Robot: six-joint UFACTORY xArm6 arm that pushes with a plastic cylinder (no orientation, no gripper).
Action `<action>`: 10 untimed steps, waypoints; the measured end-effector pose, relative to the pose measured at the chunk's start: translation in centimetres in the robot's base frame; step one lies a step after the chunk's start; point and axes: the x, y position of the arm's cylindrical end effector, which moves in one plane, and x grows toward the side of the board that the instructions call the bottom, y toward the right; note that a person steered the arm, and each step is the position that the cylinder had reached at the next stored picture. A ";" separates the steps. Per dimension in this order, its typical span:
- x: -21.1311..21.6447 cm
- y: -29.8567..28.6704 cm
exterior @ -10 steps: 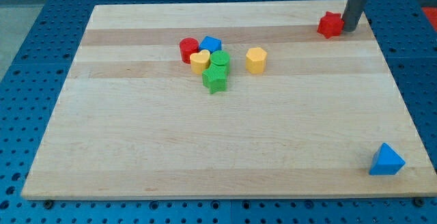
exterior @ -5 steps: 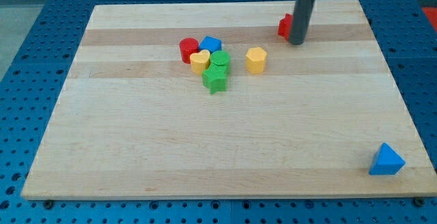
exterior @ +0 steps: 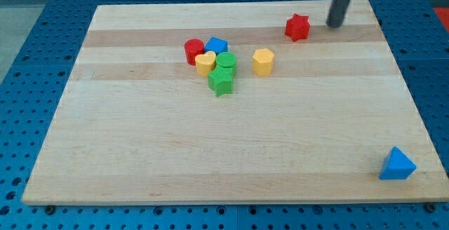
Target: Push the red star to the top of the yellow hexagon
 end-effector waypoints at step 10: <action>9.8 -13.1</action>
